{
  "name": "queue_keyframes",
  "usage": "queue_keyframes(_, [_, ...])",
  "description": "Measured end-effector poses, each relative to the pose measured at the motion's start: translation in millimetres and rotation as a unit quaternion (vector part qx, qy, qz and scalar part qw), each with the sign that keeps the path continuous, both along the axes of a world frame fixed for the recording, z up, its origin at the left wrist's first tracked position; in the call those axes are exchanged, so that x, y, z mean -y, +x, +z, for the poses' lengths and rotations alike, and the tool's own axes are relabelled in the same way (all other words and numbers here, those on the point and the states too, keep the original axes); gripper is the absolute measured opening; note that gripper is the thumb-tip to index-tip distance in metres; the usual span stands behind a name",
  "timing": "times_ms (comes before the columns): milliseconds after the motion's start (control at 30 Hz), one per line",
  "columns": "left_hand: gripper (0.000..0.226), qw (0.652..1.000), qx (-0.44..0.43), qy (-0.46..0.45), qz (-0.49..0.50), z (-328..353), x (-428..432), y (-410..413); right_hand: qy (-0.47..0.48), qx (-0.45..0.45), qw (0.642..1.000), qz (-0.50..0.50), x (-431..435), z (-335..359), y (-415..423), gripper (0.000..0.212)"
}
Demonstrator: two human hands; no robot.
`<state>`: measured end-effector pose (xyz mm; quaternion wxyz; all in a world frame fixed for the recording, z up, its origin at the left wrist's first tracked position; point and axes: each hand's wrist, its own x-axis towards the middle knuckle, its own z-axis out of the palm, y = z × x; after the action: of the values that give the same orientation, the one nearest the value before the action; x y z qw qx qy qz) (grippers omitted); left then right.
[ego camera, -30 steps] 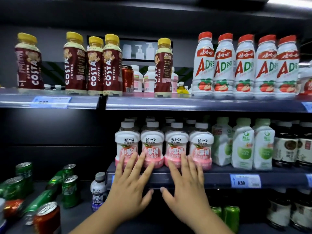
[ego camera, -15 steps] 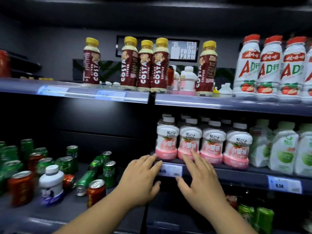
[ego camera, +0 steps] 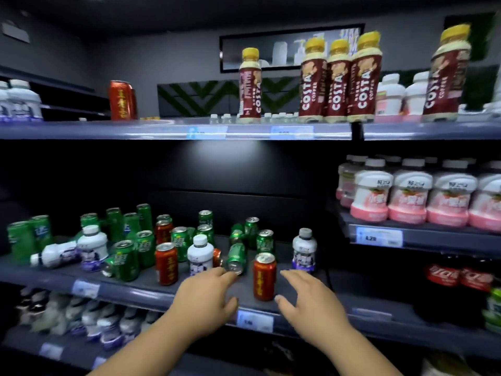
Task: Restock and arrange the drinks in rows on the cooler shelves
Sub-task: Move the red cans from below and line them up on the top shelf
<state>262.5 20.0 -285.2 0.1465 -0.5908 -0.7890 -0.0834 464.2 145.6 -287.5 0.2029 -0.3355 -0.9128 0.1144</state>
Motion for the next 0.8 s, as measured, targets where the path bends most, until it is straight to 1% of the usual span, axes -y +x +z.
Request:
queue_keyframes(133, [0.061,0.999,0.027,-0.022,0.029,-28.6,46.8,-40.9,-0.039,0.017,0.999,-0.017,39.3,-29.9,-36.0,0.058])
queue_keyframes(233, [0.051,0.998,0.046,-0.035,0.029,-42.6,68.8,-60.6,-0.078,0.025,0.996,-0.037,56.7,-48.4,-55.8,0.056])
queue_keyframes(333, [0.048,0.997,0.070,-0.029,0.029,-48.4,79.0,-79.6,-0.101,0.023,0.993,-0.056,62.8,-55.8,-73.7,0.054])
queue_keyframes(500, [0.048,0.993,0.111,-0.021,0.042,-56.5,72.5,-113.9,-0.118,0.015,0.991,-0.058,54.2,-58.8,-102.8,0.051])
queue_keyframes(633, [0.047,0.988,0.140,-0.027,0.055,-65.8,55.0,-132.9,-0.125,0.018,0.990,-0.057,29.1,-62.2,-124.4,0.051])
queue_keyframes(800, [0.044,0.983,0.162,-0.021,0.078,-71.0,35.4,-159.6,-0.131,-0.002,0.991,-0.029,-3.1,-65.0,-172.3,0.049])
